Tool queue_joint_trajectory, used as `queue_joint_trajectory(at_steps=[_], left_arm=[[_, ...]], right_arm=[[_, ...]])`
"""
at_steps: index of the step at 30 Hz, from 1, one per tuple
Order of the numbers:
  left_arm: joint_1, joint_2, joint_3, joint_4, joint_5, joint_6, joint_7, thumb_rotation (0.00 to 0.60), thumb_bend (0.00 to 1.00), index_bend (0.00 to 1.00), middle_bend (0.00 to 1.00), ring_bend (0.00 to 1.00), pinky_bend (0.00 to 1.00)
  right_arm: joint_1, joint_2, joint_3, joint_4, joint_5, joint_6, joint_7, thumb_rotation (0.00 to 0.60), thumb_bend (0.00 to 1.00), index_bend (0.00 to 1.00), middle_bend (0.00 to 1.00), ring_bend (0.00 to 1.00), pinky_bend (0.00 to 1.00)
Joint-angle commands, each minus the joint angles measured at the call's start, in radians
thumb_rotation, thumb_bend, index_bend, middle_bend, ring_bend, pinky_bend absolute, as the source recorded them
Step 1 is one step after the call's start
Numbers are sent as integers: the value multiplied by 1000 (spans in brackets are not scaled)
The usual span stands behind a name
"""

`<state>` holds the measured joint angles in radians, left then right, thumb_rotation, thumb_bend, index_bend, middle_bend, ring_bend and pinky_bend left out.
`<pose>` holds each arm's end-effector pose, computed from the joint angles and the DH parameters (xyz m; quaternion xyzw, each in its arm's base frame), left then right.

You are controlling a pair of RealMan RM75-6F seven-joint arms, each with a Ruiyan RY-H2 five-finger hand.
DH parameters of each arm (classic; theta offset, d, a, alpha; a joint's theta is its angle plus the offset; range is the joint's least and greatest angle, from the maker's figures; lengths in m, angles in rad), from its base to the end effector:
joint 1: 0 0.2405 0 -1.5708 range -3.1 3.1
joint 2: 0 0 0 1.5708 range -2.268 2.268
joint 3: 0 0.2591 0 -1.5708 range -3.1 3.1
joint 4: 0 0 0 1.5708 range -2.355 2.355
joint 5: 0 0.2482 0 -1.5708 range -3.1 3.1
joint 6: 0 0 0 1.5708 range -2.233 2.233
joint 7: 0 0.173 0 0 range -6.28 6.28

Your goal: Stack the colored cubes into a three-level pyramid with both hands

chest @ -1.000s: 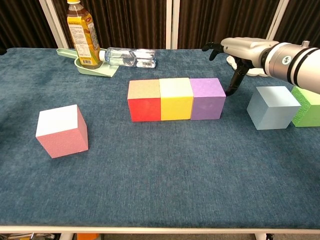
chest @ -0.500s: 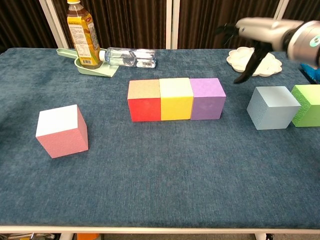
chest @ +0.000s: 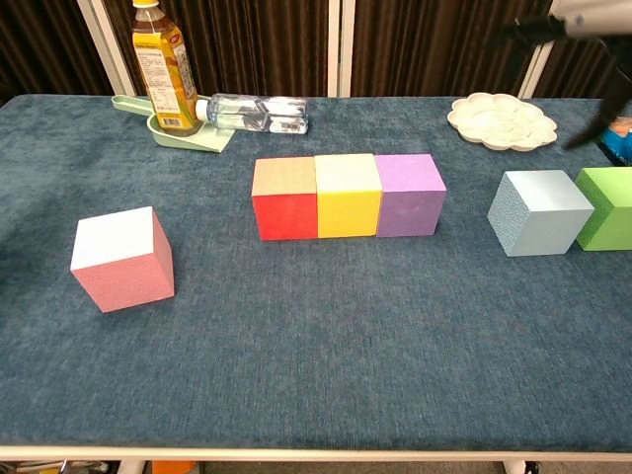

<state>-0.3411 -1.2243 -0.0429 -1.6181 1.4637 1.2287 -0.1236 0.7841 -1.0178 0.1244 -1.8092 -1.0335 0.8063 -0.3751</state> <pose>-0.2695 0.2814 0.0478 -0.6444 -0.4595 -0.4263 0.4380 -0.1659 -0.3811 0.0603 0.7903 -0.3348 0.2685 0.4373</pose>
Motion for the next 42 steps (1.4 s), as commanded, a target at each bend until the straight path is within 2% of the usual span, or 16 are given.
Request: queue_joint_trajectory(at_steps=[1, 5, 17, 27, 34, 42], left_arm=[[-4, -4, -2, -12, -6, -5, 19, 600, 0, 101, 50, 0, 107], [-7, -8, -3, -25, -9, -9, 40, 600, 0, 101, 50, 0, 107], [-8, -16, 0, -27, -22, -21, 59, 600, 0, 101, 50, 0, 107], [-8, -22, 5, -14, -19, -24, 52, 600, 0, 101, 50, 0, 107], [-9, -24, 8, -7, -21, -33, 51, 600, 0, 101, 50, 0, 107], [-13, -23, 7, -10, -24, -38, 53, 600, 0, 101, 50, 0, 107]], right_arm=[[-28, 12, -44, -10, -43, 13, -28, 600, 0, 0, 195, 0, 0], [-48, -20, -67, 17, -67, 44, -49, 600, 0, 0, 195, 0, 0], [-58, -124, -95, 141, -116, 49, -53, 600, 0, 0, 195, 0, 0], [-81, -202, -85, 240, -140, 36, 78, 600, 0, 0, 215, 0, 0], [-89, -239, -86, 292, -176, 32, 126, 600, 19, 0, 293, 0, 0], [-108, -228, -75, 275, -210, 83, 132, 600, 119, 0, 474, 0, 0]])
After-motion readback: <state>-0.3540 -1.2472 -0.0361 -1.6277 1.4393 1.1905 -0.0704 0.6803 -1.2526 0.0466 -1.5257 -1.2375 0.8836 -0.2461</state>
